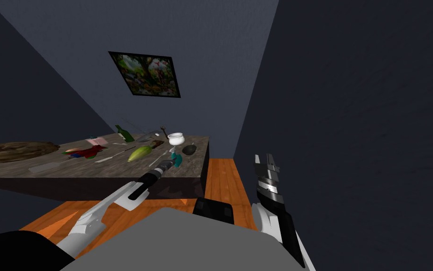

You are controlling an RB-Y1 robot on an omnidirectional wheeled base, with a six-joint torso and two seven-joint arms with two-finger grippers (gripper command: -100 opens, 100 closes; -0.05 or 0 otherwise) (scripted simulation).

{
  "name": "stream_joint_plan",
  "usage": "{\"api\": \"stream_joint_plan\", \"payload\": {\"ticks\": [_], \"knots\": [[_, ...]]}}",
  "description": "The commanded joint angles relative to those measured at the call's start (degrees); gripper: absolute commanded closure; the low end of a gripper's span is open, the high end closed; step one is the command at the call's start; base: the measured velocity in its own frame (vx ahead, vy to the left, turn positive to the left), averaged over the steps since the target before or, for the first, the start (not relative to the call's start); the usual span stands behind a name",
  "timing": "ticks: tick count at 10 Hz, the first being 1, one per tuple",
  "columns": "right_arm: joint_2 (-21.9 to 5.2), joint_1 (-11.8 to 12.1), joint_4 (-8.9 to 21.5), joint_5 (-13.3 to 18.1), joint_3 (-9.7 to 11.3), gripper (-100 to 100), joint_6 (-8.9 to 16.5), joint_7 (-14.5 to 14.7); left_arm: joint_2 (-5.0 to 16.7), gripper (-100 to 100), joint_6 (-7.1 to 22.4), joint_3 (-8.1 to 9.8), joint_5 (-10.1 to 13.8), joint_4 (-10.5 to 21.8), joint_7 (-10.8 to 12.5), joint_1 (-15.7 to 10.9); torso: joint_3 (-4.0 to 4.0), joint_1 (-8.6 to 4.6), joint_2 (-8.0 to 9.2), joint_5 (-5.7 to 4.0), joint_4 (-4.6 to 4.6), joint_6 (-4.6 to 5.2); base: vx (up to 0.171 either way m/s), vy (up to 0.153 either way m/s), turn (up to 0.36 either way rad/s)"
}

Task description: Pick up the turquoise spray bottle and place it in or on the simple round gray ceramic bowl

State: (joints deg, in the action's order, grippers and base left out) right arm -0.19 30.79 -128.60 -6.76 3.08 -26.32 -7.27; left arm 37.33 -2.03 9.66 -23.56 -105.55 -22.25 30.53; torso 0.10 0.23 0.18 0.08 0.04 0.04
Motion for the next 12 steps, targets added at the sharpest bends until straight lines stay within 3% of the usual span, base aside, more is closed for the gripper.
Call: {"api": "stream_joint_plan", "payload": {"ticks": [1,2,3,4,8,12], "knots": [[0.0,0.0,0.0,0.0,0.0,0,0.0,0.0,-1.19,100,2.07,-1.0,-0.33,-2.1,-1.12,0.22,0.0,0.0,0.0,0.0,0.0,0.0,-0.072,0.074,-0.002],[0.0,0.0,0.0,0.0,0.0,0,0.0,0.0,-0.78,100,1.23,-0.67,-0.24,-1.28,-0.65,0.03,0.06,0.05,0.11,0.02,0.02,-0.02,-0.034,0.032,-0.013],[0.0,0.0,0.0,0.0,0.0,0,0.0,0.0,-0.86,0,1.48,-0.78,-0.26,-1.46,-0.8,0.01,0.02,-0.03,0.04,0.0,0.0,-0.05,-0.005,0.005,0.002],[0.0,0.0,0.0,0.0,0.0,0,0.0,0.0,1.17,100,3.34,0.95,-0.46,-1.97,0.75,1.5,-0.03,-0.11,-0.05,-0.02,-0.02,-0.04,-0.104,-0.084,-0.164],[0.03,-0.02,0.0,0.0,0.03,0,0.0,0.0,5.59,100,7.39,4.62,-0.56,-3.03,3.98,4.47,0.35,-0.92,0.7,-0.13,0.03,-0.15,-0.164,-0.148,-0.127],[0.01,-0.01,0.0,0.0,0.01,0,0.0,0.0,9.67,100,11.08,7.93,-0.4,-4.12,6.82,7.08,0.17,-0.55,0.37,-0.12,-0.03,-0.17,-0.099,-0.085,-0.108]]}}
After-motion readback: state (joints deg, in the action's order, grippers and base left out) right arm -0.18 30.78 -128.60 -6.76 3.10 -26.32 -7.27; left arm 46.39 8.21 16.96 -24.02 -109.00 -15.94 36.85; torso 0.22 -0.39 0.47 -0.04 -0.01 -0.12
